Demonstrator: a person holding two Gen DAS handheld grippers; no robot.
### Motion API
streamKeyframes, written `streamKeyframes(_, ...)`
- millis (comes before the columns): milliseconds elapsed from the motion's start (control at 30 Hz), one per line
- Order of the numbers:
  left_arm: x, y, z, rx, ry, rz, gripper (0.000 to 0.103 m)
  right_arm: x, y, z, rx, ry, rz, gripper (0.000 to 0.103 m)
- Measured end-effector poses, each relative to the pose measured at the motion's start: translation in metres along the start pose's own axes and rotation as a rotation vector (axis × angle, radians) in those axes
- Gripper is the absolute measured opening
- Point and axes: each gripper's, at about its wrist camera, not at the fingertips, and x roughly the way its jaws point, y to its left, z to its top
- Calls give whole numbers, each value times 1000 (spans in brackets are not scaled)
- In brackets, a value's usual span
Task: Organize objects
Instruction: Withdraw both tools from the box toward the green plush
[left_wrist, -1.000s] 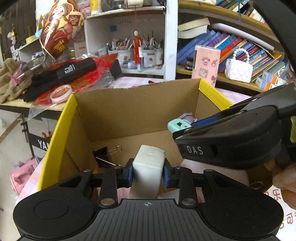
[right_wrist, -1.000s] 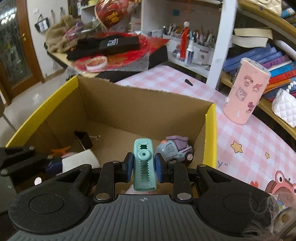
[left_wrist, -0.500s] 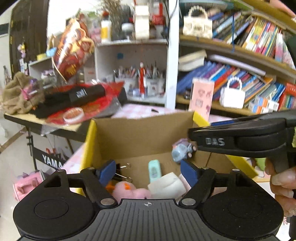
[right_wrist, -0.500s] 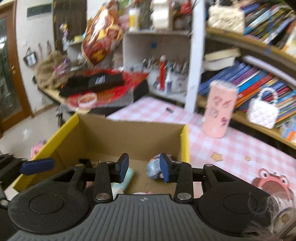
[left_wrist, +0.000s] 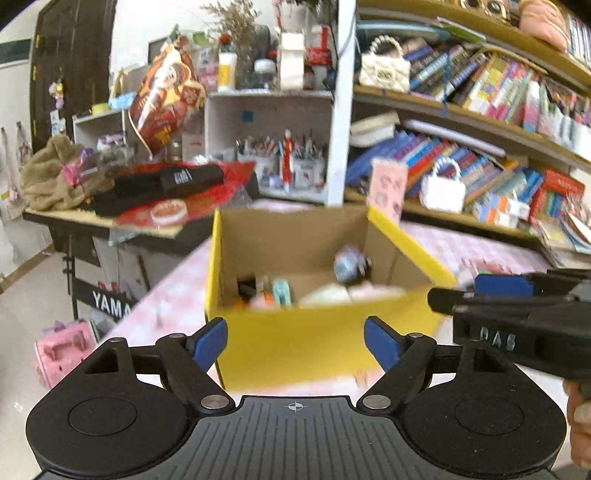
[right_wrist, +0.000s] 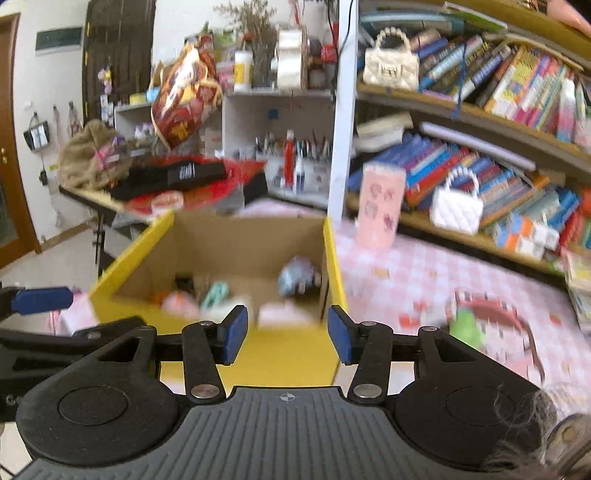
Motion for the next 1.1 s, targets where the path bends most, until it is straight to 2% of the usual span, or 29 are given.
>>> streamKeyframes(233,-23,-12,-38,28,61,-36,83,-29,7,-57,15,123,-41,45)
streamKeyframes(533,-39,-39,-72,101,140,-105,86,-68,1,-103,97,185,-158,47)
streamKeyframes(833,-39,-80,-74,230,132,-208,87,-94,-28,-127,175,207,-275,47)
streamKeyframes(1100,-21,-131,-74,322,168,-324,87,-106,-72,-142,271,246,-388,48)
